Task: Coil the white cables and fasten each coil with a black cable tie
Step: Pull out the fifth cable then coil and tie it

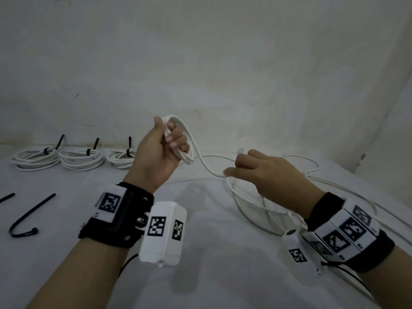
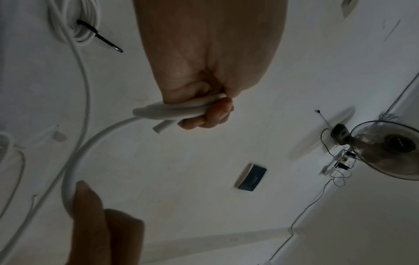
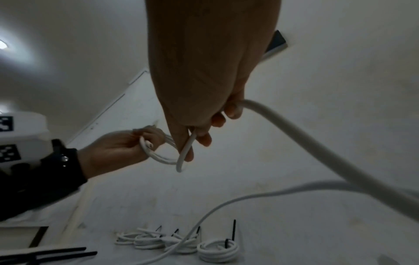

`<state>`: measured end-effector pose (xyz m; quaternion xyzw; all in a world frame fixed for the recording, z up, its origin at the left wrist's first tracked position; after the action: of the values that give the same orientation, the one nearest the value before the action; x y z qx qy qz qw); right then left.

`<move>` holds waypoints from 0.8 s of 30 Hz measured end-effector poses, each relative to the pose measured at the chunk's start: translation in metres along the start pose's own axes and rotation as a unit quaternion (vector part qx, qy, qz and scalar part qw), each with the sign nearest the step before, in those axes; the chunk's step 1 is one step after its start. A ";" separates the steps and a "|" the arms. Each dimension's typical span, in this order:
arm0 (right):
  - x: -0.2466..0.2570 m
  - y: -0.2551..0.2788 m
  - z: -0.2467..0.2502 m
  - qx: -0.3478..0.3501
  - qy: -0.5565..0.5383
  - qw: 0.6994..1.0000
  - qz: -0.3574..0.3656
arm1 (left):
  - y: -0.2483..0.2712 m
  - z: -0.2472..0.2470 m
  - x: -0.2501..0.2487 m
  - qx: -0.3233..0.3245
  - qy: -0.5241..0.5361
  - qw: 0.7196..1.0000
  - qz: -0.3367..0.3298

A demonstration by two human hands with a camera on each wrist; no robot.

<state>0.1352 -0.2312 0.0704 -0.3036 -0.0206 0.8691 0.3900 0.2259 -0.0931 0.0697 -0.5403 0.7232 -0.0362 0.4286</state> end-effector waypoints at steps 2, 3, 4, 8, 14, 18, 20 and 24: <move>0.006 0.001 0.015 -0.010 0.001 1.000 0.019 | -0.003 -0.006 0.017 -0.002 -0.013 1.000 0.019; 0.009 0.002 0.021 -0.008 -0.007 1.000 0.027 | -0.003 -0.009 0.027 -0.004 -0.021 0.999 0.030; 0.010 0.002 0.025 -0.004 -0.018 0.999 0.033 | -0.003 -0.012 0.039 -0.007 -0.029 0.999 0.045; 0.005 0.003 0.037 -0.007 -0.114 0.993 0.018 | -0.001 -0.026 0.075 -0.006 -0.057 0.994 0.093; -0.021 0.012 0.049 -0.061 -0.285 0.956 -0.028 | 0.005 -0.040 0.101 0.032 -0.109 0.981 0.156; -0.043 0.017 0.046 -0.082 -0.329 0.938 -0.077 | 0.010 -0.044 0.107 0.038 -0.138 0.969 0.203; -0.052 0.018 0.041 -0.085 -0.337 0.933 -0.096 | 0.012 -0.051 0.111 0.053 -0.128 0.966 0.219; -0.070 0.023 0.030 -0.118 -0.358 0.916 -0.135 | 0.013 -0.060 0.118 0.062 -0.094 0.963 0.245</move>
<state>0.1390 -0.2894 0.1240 -0.0099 -0.3025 0.8498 0.4316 0.1709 -0.2081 0.0316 -0.3203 0.7865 0.0762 0.5226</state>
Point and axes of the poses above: each hand's wrist, its own y-axis away from the middle knuckle, its own z-axis out of the back of the hand, x = y × z, the point moved 9 cm from there along -y, towards the middle knuckle, and after that the axes turned 14 degrees about x, right-handed, at the moved point
